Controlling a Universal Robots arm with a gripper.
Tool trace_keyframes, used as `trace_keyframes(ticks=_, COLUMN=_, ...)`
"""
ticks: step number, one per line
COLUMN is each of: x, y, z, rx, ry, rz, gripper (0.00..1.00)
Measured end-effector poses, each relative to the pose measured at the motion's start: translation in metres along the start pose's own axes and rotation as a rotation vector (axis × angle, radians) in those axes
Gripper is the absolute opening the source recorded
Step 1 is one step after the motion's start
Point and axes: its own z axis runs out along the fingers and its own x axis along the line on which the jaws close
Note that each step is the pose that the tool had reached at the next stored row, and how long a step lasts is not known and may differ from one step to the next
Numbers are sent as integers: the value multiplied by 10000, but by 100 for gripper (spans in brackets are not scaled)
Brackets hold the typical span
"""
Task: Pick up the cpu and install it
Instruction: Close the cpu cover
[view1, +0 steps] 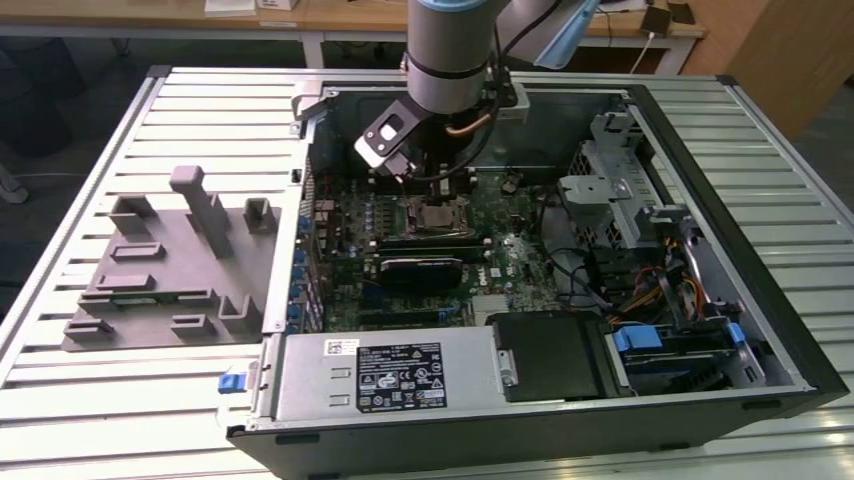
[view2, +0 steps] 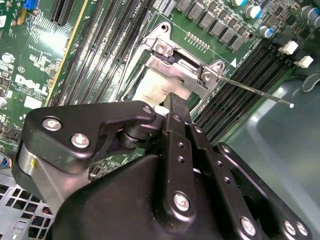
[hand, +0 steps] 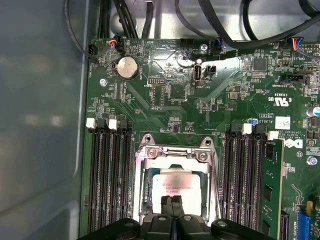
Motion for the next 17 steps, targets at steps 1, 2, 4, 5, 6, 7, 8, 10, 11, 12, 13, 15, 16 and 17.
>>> trace_keyframes(ticks=1, x=0, y=0, z=0, rx=9, ry=1, rz=-108, gripper=11)
trace_keyframes(ticks=2, x=0, y=0, z=0, rx=22, ry=3, rz=-257, gripper=11)
trace_keyframes(ticks=4, x=0, y=0, z=0, rx=51, ry=7, rz=-609, gripper=11)
trace_keyframes(ticks=5, x=0, y=0, z=1, rx=67, ry=9, rz=-797, gripper=11)
trace_keyframes(ticks=6, x=0, y=0, z=1, rx=83, ry=10, rz=-978, gripper=11)
trace_keyframes(ticks=7, x=0, y=0, z=1, rx=99, ry=10, rz=-1156, gripper=11)
trace_keyframes(ticks=8, x=0, y=0, z=1, rx=114, ry=11, rz=-1336, gripper=11)
trace_keyframes(ticks=10, x=0, y=0, z=2, rx=145, ry=10, rz=-1699, gripper=11)
trace_keyframes(ticks=11, x=0, y=0, z=2, rx=161, ry=11, rz=-1879, gripper=11)
trace_keyframes(ticks=12, x=0, y=0, z=2, rx=178, ry=11, rz=-2068, gripper=11)
trace_keyframes(ticks=13, x=0, y=0, z=3, rx=193, ry=11, rz=-2248, gripper=11)
trace_keyframes(ticks=15, x=0, y=0, z=3, rx=224, ry=11, rz=-2607, gripper=11)
trace_keyframes(ticks=16, x=0, y=0, z=4, rx=240, ry=12, rz=-2785, gripper=11)
trace_keyframes(ticks=17, x=0, y=0, z=4, rx=255, ry=12, rz=-2965, gripper=11)
